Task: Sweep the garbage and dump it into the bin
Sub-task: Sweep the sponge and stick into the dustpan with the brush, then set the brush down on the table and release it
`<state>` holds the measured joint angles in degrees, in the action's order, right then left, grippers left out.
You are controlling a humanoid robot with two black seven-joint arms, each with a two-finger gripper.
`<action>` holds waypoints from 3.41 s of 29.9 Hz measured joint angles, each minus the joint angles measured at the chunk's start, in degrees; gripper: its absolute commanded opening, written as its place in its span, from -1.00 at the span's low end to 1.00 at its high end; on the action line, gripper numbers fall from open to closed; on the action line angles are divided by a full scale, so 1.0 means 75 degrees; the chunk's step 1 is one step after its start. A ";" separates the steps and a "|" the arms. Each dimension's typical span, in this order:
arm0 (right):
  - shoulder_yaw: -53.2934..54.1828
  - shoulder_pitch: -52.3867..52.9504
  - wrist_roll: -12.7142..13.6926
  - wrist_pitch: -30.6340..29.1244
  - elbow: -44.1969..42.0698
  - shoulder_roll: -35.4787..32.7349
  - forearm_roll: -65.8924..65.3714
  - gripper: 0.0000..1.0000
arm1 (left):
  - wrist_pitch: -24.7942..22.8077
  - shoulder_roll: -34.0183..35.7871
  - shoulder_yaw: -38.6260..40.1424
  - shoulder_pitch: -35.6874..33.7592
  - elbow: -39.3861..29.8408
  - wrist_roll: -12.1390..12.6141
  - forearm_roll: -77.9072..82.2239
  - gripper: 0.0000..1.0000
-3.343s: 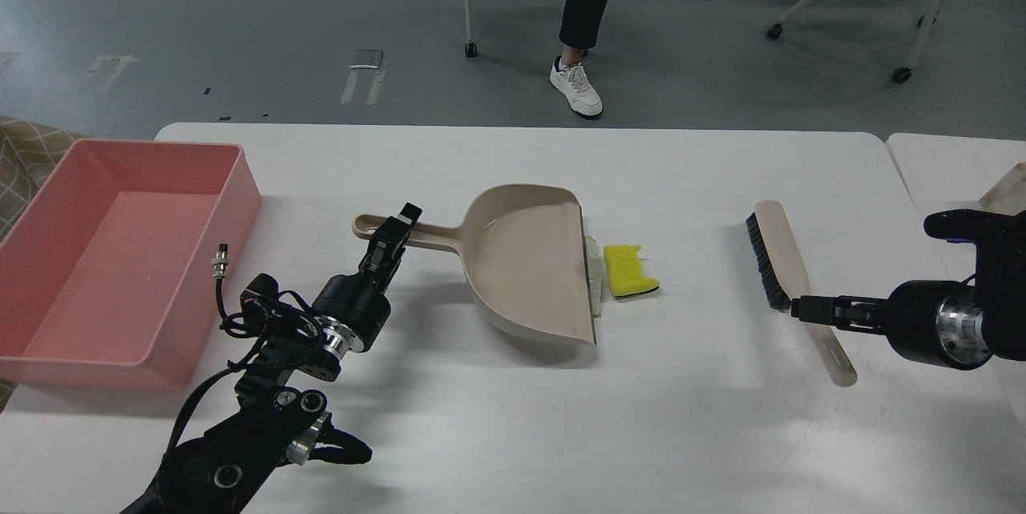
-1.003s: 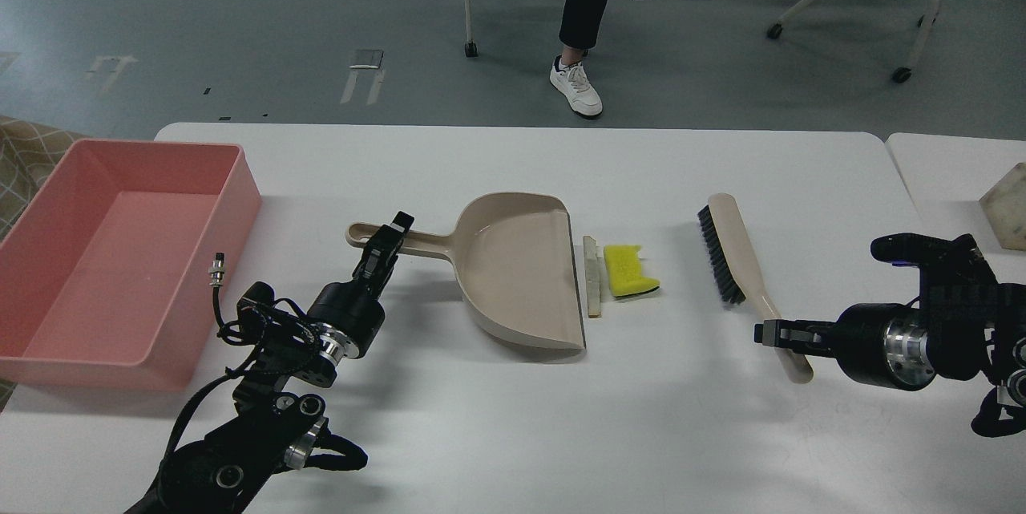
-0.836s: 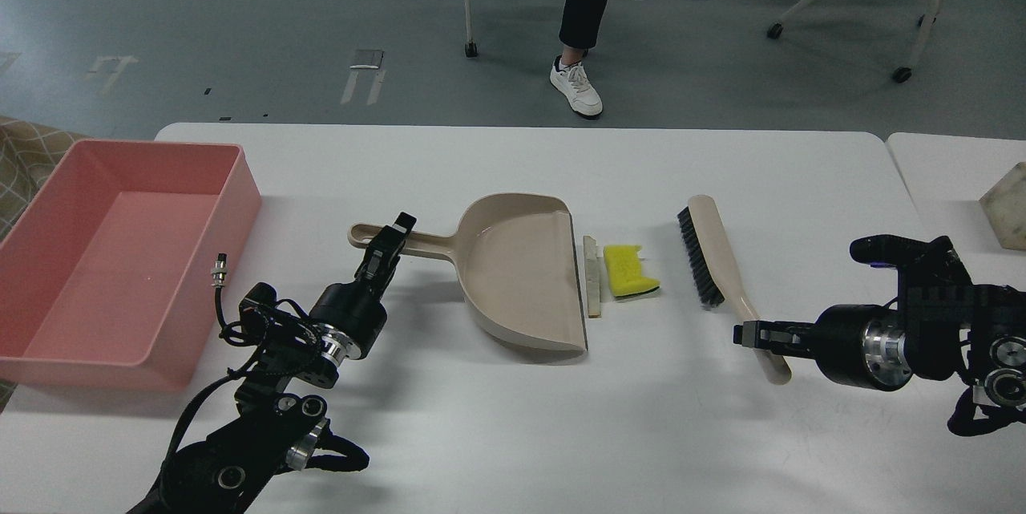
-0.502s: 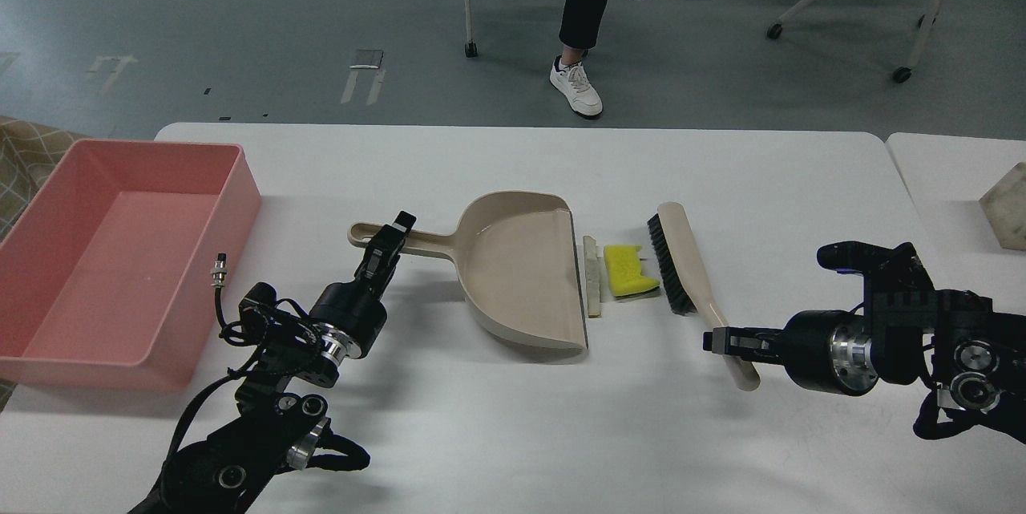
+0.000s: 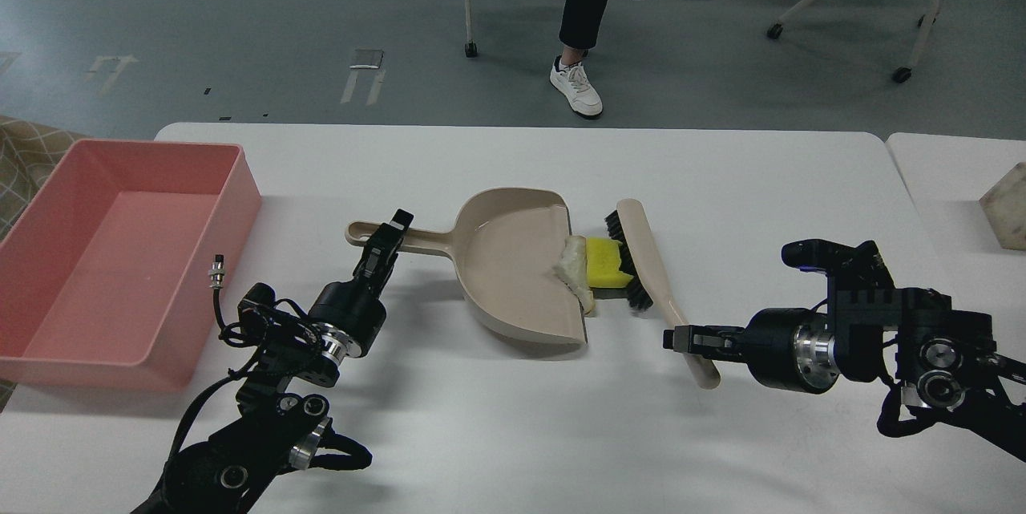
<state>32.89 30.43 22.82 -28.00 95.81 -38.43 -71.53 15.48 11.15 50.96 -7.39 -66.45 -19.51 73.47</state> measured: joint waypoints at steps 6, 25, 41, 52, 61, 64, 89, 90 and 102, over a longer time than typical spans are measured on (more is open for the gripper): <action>-0.0007 0.0009 0.0049 0.0000 -0.0029 0.0340 0.0000 -1.00 | 0.0000 -0.0038 0.0000 -0.0009 -0.0016 0.0000 0.0000 -0.85; 0.0295 0.0205 0.0053 0.0000 -0.0233 0.1389 0.0018 -0.99 | -0.0001 -0.0076 0.0002 -0.0001 -0.0032 -0.0011 -0.0047 -0.85; 0.1521 -0.0097 -0.0015 0.0000 -0.0236 -0.0867 0.0033 -0.96 | -0.0002 -0.0088 0.0002 -0.0024 -0.0022 -0.0035 -0.0170 -0.85; 0.1513 -0.0852 -0.0072 0.0000 -0.0080 -0.2656 0.0034 -0.92 | -0.0002 -0.0094 0.0002 -0.0040 -0.0022 -0.0036 -0.0187 -0.85; 0.1509 -0.1350 -0.0080 0.0000 0.0085 -0.3143 0.0034 -0.87 | -0.0001 -0.0103 0.0006 -0.0082 -0.0022 -0.0041 -0.0576 -0.84; 0.1496 -0.1495 -0.0080 0.0000 0.0082 -0.3233 0.0034 -0.84 | -0.0002 -0.0109 0.0003 -0.0097 -0.0022 -0.0045 -0.0594 -0.85; 0.1531 -0.1956 -0.0078 0.0001 0.0129 -0.3247 0.0033 0.86 | -0.0002 -0.0122 0.0016 -0.0141 -0.0023 -0.0051 -0.0609 -0.87; 0.1547 -0.1955 -0.0078 0.0001 0.0129 -0.3245 0.0033 0.86 | -0.0002 -0.0124 0.0017 -0.0141 -0.0022 -0.0051 -0.0609 -0.87; 0.2653 -0.1863 -0.0055 0.0001 0.0361 -0.3301 0.0042 1.00 | -0.0002 -0.0119 0.0017 -0.0233 -0.0023 -0.0045 -0.0646 -0.86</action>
<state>52.79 16.45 22.41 -27.99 98.51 -63.19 -71.21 15.47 10.26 51.09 -9.14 -66.62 -19.85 68.63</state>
